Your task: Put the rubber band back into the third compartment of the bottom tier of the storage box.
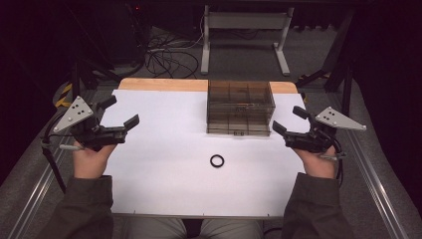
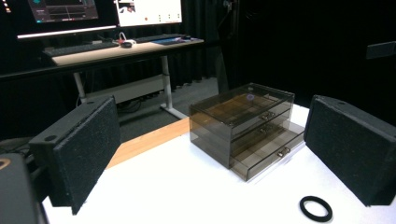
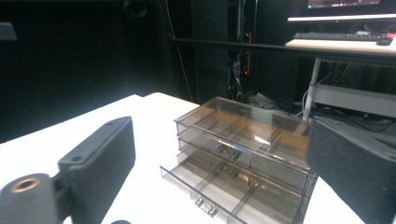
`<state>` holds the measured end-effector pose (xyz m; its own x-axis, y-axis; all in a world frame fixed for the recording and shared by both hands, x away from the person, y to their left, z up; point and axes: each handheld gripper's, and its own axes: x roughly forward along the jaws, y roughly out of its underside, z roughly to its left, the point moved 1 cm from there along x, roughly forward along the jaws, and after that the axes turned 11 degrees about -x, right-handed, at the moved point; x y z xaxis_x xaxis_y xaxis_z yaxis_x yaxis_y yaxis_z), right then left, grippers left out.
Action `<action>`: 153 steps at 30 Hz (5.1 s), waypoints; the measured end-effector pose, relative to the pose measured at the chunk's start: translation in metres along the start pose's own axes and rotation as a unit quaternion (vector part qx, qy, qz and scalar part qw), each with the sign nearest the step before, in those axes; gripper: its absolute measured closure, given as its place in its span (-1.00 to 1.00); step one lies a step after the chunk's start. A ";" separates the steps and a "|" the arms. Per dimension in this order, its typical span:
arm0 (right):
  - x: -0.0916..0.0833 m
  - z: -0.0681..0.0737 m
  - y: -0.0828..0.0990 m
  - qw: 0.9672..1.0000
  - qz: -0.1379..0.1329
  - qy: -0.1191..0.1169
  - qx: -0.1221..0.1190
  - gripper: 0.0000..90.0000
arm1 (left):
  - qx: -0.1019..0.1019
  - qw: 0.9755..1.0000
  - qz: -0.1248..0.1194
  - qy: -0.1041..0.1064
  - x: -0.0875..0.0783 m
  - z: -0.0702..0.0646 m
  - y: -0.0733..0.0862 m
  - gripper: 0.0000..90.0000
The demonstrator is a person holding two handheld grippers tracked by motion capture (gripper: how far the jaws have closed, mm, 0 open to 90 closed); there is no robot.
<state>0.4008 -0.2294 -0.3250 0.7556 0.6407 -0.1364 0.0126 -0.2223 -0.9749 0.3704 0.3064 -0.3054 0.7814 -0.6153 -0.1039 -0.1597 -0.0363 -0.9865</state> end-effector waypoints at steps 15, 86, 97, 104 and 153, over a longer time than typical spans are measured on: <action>0.017 0.006 0.006 0.999 0.032 -0.021 0.009 -0.34 | 0.006 1.000 -0.003 -0.006 -0.003 -0.001 -0.002 -0.89; 0.104 0.053 0.064 0.969 0.202 -0.139 0.006 0.15 | 0.006 1.000 0.011 0.007 0.010 -0.002 0.002 -0.88; 0.119 0.064 0.077 0.964 0.217 -0.151 0.004 0.25 | 0.005 1.000 0.014 0.008 0.011 -0.002 0.003 -0.88; 0.124 0.067 0.082 0.962 0.222 -0.156 0.007 0.31 | -0.003 1.000 0.008 0.015 0.011 -0.001 0.003 -0.88; 0.151 0.106 0.103 0.938 0.282 -0.178 -0.093 0.64 | 0.011 1.000 0.019 0.003 0.014 -0.002 0.005 -0.85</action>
<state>0.4467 -0.0782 -0.4642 0.4111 0.5802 -0.7031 -0.1842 -0.7025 -0.6874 0.3801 0.2961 -0.3113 0.7709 -0.6213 -0.1407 -0.1755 0.0052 -0.9845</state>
